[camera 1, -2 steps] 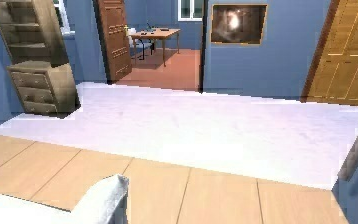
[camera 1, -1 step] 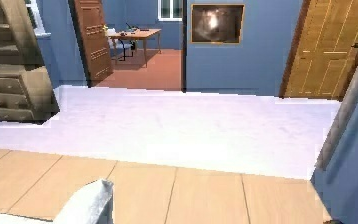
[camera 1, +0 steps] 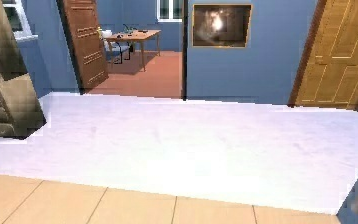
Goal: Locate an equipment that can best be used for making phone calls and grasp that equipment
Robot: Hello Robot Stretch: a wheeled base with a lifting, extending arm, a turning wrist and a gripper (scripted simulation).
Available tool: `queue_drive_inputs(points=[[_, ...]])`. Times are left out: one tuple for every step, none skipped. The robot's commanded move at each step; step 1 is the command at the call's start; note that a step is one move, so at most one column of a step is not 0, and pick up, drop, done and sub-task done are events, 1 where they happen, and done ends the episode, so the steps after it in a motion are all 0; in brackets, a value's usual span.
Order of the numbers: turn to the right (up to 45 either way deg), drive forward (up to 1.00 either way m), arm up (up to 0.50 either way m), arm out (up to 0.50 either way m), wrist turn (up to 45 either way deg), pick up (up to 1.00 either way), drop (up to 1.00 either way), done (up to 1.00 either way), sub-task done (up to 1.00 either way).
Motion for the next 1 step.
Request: queue_drive_inputs(points=[[45.0,0.0,0.0,0.0,0.0,0.0,0.0,0.0,0.0]])
